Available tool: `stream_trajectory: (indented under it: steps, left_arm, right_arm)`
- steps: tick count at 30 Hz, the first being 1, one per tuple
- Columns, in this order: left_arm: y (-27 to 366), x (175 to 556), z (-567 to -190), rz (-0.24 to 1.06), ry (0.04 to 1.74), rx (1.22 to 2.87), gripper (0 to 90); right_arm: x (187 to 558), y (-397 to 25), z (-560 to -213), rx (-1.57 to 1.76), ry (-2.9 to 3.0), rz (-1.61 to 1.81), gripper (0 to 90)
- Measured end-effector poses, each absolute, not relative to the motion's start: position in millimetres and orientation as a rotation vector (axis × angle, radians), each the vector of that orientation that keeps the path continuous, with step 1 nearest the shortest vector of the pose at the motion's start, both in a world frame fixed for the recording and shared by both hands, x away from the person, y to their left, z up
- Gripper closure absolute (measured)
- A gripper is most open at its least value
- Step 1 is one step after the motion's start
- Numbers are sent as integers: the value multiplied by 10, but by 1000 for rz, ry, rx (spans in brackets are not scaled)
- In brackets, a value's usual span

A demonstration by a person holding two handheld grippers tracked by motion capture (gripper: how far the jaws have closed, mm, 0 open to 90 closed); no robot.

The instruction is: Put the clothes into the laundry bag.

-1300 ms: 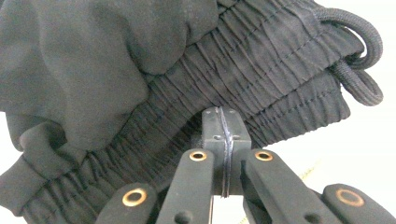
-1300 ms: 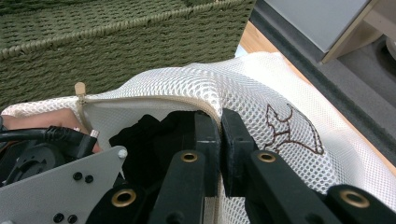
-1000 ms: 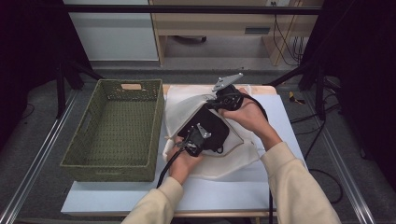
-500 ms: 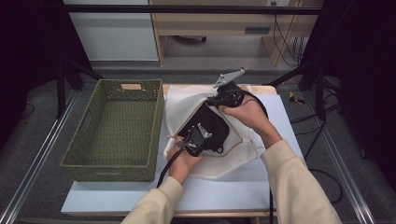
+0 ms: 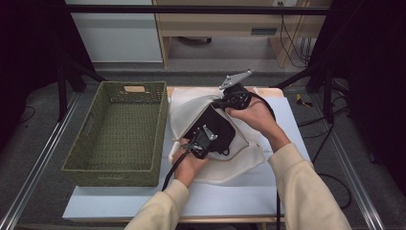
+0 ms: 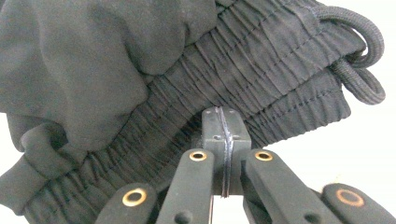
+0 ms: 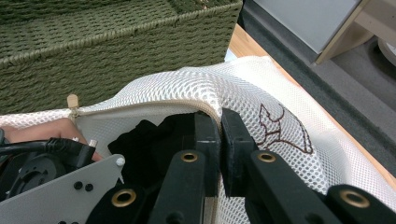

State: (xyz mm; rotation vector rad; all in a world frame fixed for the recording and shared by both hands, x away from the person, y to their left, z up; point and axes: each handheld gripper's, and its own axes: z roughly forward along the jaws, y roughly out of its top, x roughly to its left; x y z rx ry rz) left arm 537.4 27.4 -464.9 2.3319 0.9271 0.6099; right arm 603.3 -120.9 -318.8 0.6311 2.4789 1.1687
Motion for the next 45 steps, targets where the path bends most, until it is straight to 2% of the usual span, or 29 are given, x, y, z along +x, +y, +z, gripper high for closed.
stream_trajectory:
  steps: [36, 45]
  left_arm:
    - [232, 5473, -4701, 688, 935, 2271, 900]
    - [262, 5266, -4583, 675, 890, 2227, 900]
  right_arm:
    - [5991, -1216, -3181, 629, 2487, 1167, 871]
    - [5951, -1211, -3207, 627, 2495, 1157, 871]
